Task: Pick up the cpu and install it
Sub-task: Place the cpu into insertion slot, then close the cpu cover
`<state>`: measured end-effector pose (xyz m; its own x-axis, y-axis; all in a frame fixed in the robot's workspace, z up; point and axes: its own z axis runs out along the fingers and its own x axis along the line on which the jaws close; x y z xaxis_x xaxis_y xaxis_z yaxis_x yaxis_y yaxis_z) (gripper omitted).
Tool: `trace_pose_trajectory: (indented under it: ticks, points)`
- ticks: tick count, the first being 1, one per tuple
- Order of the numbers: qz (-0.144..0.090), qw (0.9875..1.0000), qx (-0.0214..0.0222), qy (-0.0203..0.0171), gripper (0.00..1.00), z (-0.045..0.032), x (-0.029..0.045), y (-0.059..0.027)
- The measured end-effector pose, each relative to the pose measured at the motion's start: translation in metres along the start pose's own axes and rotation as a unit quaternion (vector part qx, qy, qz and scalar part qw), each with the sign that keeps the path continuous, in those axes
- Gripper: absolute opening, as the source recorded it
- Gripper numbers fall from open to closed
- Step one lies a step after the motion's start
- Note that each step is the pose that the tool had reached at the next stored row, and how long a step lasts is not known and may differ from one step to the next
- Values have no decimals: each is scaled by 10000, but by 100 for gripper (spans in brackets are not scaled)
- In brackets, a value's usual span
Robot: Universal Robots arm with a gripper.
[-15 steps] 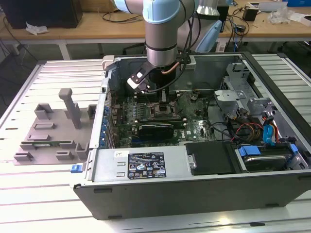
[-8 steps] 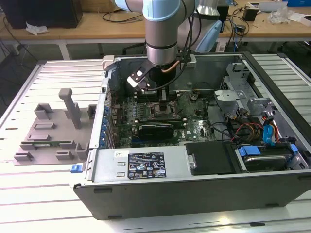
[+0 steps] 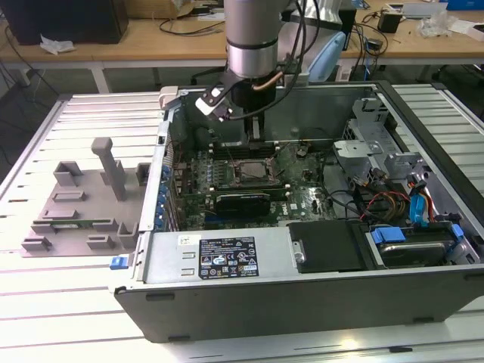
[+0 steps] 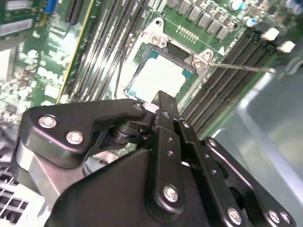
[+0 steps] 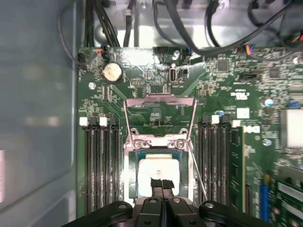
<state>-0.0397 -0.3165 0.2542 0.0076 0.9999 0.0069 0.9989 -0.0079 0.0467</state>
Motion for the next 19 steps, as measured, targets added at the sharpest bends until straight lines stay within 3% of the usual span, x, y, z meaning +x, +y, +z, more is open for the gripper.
trace_pose_trajectory:
  ticks: [4,6,19]
  points:
    - [0,10000,0,0,11,-169,2,8]
    - [1,10000,0,0,11,-205,2,9]
    - [0,10000,0,0,11,-218,3,10]
